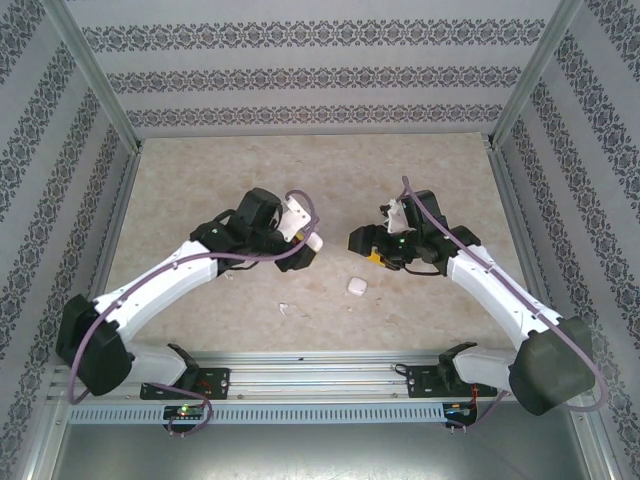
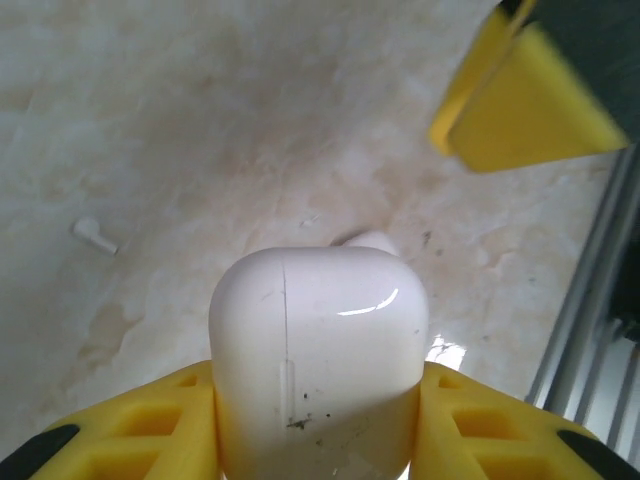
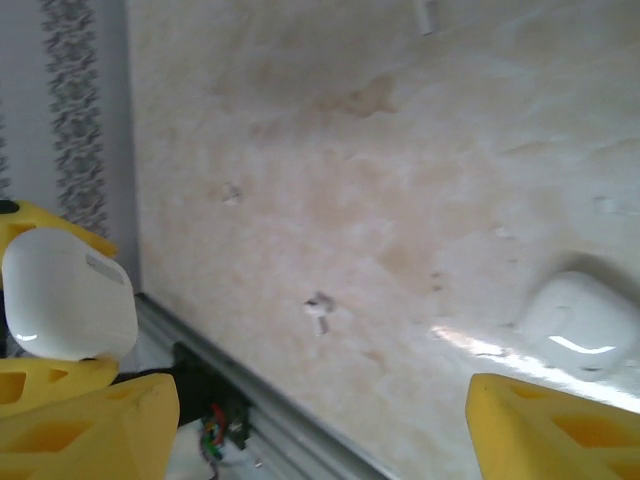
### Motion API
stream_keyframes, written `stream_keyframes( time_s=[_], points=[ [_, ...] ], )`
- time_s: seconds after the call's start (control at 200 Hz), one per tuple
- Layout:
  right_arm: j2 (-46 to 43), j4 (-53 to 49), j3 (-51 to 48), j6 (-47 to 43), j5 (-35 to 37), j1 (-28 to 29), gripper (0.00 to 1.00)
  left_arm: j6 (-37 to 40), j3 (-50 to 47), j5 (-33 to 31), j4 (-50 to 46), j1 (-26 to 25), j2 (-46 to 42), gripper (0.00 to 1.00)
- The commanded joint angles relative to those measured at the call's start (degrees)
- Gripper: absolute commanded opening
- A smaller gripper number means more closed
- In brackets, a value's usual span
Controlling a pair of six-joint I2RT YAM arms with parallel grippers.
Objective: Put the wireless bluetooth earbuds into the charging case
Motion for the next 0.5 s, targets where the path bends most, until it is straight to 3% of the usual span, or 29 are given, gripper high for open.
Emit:
stream_keyframes(
  time_s=[0.0, 0.305, 0.495],
  points=[
    [-1.4, 2.9, 3.4, 2.0, -6.2, 2.4, 0.76, 5.0, -2.5, 5.4, 6.6, -0.6, -4.1, 0.27],
    [1.5, 1.6, 11.5, 1.3, -8.9, 6.9, 0.83, 7.2, -0.3, 8.3, 3.9, -0.6, -4.9, 0.28],
    [5.1, -0.8, 15.0, -0.9, -9.5, 9.3, 0.81, 7.2, 0.1, 8.7, 3.5, -0.6, -4.9, 0.28]
  ],
)
